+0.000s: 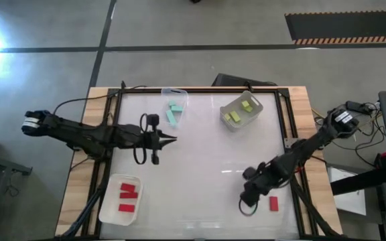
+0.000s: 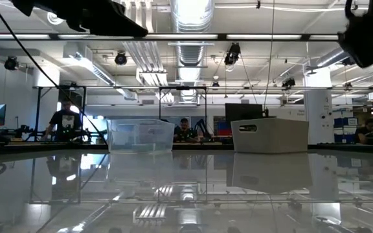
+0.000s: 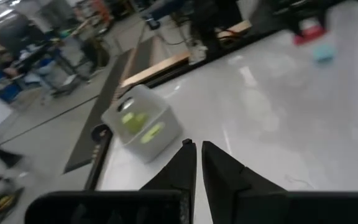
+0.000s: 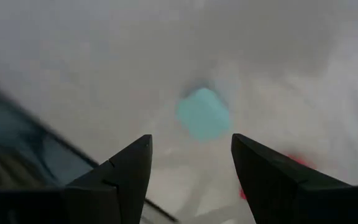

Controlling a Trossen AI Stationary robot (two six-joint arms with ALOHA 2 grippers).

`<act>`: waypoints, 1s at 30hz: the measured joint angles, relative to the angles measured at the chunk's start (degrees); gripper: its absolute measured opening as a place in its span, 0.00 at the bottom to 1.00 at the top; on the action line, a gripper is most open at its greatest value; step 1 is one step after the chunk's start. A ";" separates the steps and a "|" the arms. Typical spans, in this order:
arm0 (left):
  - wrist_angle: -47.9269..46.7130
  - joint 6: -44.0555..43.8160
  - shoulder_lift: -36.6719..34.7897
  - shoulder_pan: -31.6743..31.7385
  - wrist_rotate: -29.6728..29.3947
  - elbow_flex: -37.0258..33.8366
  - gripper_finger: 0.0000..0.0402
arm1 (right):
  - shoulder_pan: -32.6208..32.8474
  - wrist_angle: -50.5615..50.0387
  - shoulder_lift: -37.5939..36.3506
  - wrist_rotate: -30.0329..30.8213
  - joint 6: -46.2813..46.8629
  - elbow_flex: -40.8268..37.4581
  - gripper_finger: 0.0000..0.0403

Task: Sort & place blocks by color
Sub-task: Put the light blue block into the transparent bin

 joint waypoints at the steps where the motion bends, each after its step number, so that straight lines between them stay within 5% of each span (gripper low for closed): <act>1: -0.02 -0.07 -0.24 0.00 -0.87 -0.02 0.02 | 0.96 0.15 1.15 0.31 -4.33 1.05 0.52; 6: -0.31 -0.12 -0.99 0.00 -1.50 -0.28 0.02 | 6.37 -7.80 7.96 3.76 -18.27 5.35 0.52; 19: -0.28 -0.16 -1.21 -0.02 -1.68 -0.28 0.02 | 10.66 -10.02 20.58 10.83 -28.57 11.66 0.52; 30: -0.28 -0.25 -1.03 0.00 -1.68 -0.28 0.03 | 10.59 -14.53 17.37 13.59 -19.19 14.68 0.52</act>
